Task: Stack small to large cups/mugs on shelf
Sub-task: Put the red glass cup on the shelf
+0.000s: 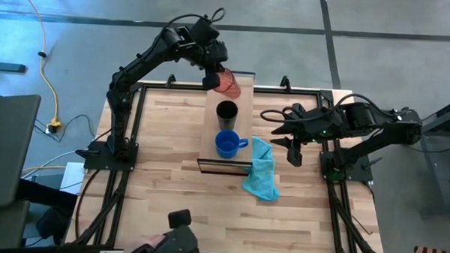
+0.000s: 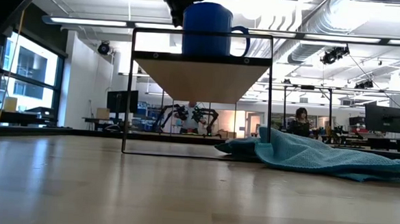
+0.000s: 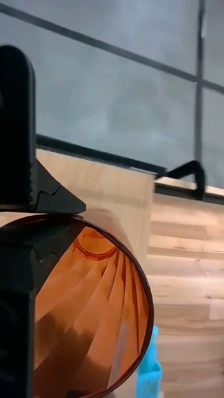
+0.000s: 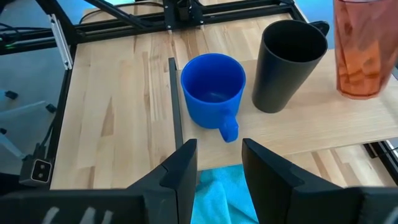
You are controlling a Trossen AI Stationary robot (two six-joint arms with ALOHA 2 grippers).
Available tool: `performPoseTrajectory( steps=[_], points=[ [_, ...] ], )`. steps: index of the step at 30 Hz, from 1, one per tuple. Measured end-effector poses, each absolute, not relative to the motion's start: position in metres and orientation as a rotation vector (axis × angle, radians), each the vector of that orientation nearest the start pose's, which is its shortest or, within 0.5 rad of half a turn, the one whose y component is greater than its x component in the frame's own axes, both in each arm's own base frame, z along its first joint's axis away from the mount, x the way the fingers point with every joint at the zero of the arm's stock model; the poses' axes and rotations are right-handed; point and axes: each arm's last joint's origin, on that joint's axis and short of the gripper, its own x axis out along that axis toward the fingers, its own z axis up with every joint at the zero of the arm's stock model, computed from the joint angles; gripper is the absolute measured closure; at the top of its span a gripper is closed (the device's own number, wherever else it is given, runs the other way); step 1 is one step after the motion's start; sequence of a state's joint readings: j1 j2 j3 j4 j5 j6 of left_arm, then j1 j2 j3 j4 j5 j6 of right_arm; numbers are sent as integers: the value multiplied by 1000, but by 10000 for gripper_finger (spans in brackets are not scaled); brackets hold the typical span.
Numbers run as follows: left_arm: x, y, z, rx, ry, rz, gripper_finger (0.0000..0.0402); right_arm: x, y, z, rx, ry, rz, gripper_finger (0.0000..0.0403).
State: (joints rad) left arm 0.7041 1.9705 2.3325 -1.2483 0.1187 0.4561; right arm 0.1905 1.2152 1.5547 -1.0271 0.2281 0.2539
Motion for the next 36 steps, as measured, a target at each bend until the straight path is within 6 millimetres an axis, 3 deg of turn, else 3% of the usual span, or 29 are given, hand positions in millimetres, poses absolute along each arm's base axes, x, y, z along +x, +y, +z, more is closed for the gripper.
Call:
performPoseTrajectory(
  steps=[22,36],
  points=[
    [298,250,413,34,952,356,402,209,45,428,93,665,-72,284],
    [311,254,403,22,946,351,402,206,53,428,102,671,-53,284]
  ],
)
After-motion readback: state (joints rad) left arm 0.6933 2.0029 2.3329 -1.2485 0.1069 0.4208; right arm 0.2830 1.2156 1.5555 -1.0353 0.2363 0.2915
